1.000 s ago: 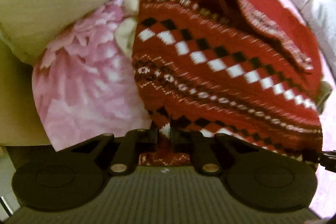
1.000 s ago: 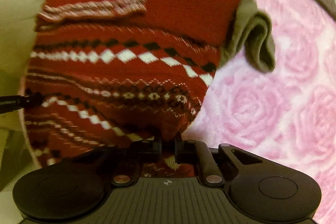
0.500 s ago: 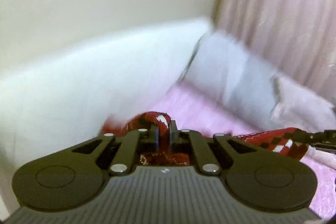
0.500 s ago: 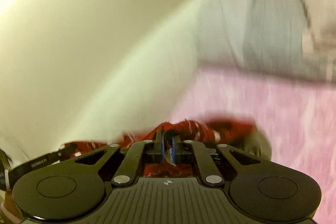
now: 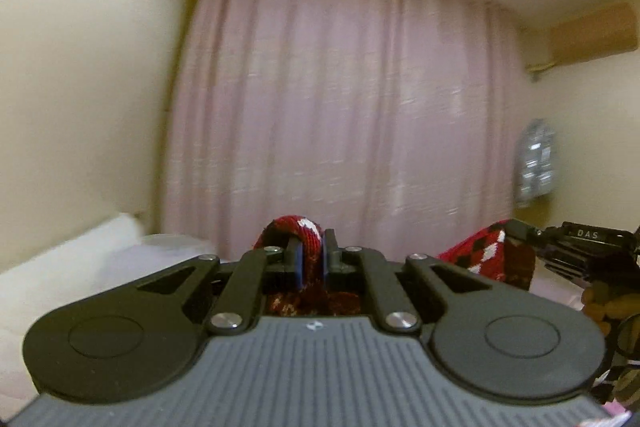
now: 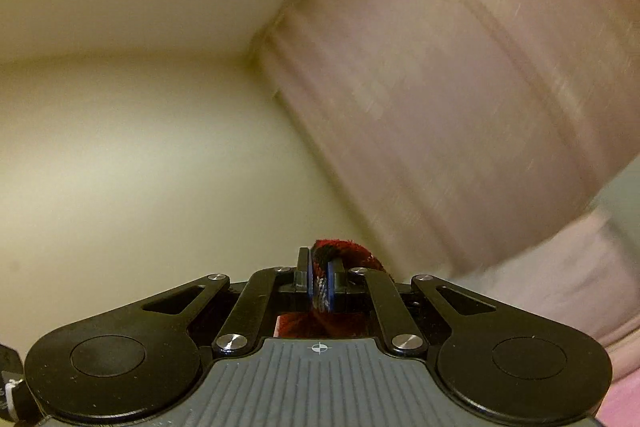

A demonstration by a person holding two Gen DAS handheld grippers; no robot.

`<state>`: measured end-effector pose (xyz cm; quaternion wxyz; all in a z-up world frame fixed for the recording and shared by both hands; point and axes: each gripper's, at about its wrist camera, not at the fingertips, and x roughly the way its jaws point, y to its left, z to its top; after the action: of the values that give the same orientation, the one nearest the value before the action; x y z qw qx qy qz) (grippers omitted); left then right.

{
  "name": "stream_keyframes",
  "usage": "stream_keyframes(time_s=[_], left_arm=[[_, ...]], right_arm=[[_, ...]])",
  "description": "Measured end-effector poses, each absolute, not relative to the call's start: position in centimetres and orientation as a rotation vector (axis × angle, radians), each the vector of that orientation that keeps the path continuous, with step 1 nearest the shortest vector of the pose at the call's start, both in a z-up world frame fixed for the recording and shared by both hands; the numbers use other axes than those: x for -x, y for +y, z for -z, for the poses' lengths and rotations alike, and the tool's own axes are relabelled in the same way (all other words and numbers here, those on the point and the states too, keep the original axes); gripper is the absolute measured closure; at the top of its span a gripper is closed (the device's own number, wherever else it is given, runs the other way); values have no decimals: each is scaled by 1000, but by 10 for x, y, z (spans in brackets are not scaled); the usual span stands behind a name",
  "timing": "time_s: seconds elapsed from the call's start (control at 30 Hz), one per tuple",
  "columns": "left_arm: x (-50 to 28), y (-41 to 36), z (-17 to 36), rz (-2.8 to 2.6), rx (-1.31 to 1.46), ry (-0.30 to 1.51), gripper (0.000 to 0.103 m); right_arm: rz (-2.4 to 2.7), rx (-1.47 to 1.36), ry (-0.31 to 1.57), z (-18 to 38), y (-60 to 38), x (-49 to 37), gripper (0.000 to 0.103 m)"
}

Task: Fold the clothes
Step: 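Grasp the sweater hem with both grippers and lift it off the bed, then lay the sweater flat on the bed and open both grippers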

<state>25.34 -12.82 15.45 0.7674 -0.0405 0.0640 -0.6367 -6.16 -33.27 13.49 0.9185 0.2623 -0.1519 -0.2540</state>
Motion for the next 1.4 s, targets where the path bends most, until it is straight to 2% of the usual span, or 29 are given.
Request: stream_keyframes(time_s=[0.13,0.2,0.23,0.27,0.3,0.33,0.4,0.53,0.7,0.77,0.83,0.9,1.0,1.2,1.4], left_arm=[[-173,-171,-150,1502,134,222,97],[-137,-192,-134,1535,119,322,95],[-119,-203,-123,1539,99,387,93],[-100,-217,-104,1532,55,488,91],[-85,-227,-85,1517,2,583,91],[-69,-235,-64,1488,-67,674,91],[-35,-245,-20,1431,-221,814,91],[8,-227,37,1422,-480,934,91],[45,-188,64,1486,-683,936,89],[50,-181,53,1515,-721,894,88],[54,-181,48,1540,-739,851,77],[55,-172,44,1556,-755,815,73],[54,-158,52,1553,-803,820,73],[46,-121,67,1519,-861,864,73],[41,-98,65,1508,-877,832,72]], right_arm=[[670,-442,-314,-154,-322,163,98],[740,-442,-241,-151,-320,197,97],[785,-452,-184,-144,-320,210,77],[856,-464,-106,-132,-318,220,31],[897,-499,11,-116,-319,229,12],[933,-536,133,-99,-320,237,5],[1028,-609,355,-58,-314,253,5],[1110,-737,588,22,-257,292,5],[1193,-893,652,51,-198,317,5],[1208,-914,664,48,-193,316,5],[1212,-897,670,39,-187,308,5],[1219,-873,678,39,-186,305,5],[1242,-905,707,40,-156,292,5],[1235,-993,802,82,-114,284,5],[1279,-990,802,79,-88,286,5]])
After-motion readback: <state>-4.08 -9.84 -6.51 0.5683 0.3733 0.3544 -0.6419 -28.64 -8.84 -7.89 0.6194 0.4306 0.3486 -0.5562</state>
